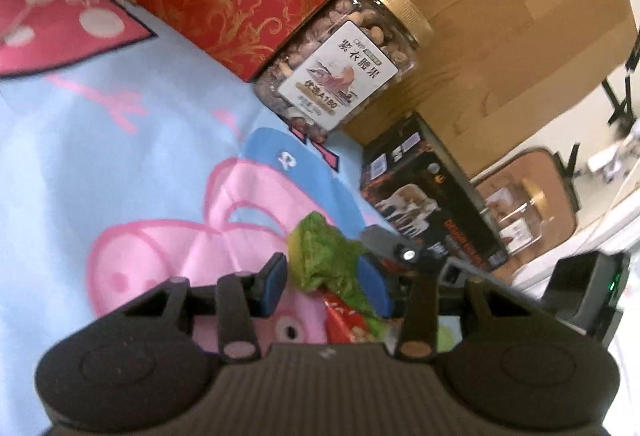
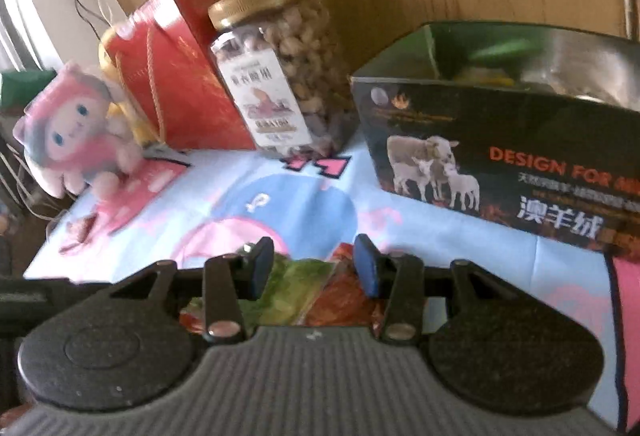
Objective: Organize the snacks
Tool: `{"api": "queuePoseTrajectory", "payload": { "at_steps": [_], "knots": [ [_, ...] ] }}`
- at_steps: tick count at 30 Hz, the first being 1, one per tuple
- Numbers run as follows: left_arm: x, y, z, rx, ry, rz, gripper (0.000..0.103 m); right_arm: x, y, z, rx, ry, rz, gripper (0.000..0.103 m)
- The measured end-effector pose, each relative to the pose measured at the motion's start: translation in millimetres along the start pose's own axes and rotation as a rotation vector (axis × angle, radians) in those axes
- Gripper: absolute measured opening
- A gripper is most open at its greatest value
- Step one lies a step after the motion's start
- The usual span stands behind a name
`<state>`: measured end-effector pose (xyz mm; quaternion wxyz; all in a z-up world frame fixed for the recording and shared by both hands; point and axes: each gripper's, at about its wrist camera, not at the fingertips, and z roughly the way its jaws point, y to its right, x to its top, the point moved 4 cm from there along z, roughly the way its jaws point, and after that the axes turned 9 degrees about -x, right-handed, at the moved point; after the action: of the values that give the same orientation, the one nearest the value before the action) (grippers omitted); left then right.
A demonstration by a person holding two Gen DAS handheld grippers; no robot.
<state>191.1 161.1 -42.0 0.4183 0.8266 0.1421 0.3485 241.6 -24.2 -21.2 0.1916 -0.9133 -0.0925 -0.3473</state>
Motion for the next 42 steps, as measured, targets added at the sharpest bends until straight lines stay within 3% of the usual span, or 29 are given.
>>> {"api": "queuePoseTrajectory", "payload": {
  "at_steps": [6, 13, 20, 26, 30, 32, 34, 36, 39, 41, 42],
  "knots": [
    [-19.8, 5.7, 0.2, -0.057, -0.057, 0.002, 0.033, -28.4, 4.6, -33.2, 0.095, -0.050, -0.007, 0.044],
    [-74.4, 30.6, -16.6, -0.106, -0.127, 0.091, 0.033, -74.8, 10.2, -88.1, 0.123, -0.018, -0.020, 0.042],
    [-109.7, 41.8, -34.4, -0.146, -0.159, 0.098, 0.033, -110.0, 15.1, -128.8, 0.135, 0.048, -0.034, 0.042],
    [-105.8, 46.2, -37.5, -0.149, -0.153, 0.061, 0.049, -111.8, 13.1, -133.6, 0.133, 0.060, -0.038, 0.040],
    [-107.8, 46.7, -42.2, -0.145, -0.143, 0.053, 0.054, -120.9, -9.4, -144.4, 0.071, 0.152, -0.206, 0.025],
    [-104.6, 47.8, -50.2, -0.165, -0.123, 0.045, 0.055, -124.7, -28.4, -153.0, -0.026, 0.259, -0.354, 0.020],
    [-98.9, 49.0, -60.0, -0.164, -0.085, 0.049, 0.059, -133.6, -48.7, -159.5, -0.193, 0.405, -0.560, 0.014],
    [-93.7, 47.3, -67.7, -0.183, -0.066, 0.030, 0.060, -147.9, -65.4, -152.7, -0.304, 0.469, -0.758, 0.014],
    [-91.8, 45.5, -70.0, -0.199, -0.064, 0.004, 0.060, -161.2, -76.2, -138.4, -0.254, 0.412, -0.835, 0.023],
    [-93.8, 43.6, -67.5, -0.183, -0.074, 0.003, 0.060, -166.1, -81.2, -134.8, -0.227, 0.397, -0.852, 0.044],
    [-95.2, 42.3, -65.1, -0.176, -0.084, 0.004, 0.060, -165.5, -81.2, -136.3, -0.217, 0.404, -0.847, 0.048]
  ]
}}
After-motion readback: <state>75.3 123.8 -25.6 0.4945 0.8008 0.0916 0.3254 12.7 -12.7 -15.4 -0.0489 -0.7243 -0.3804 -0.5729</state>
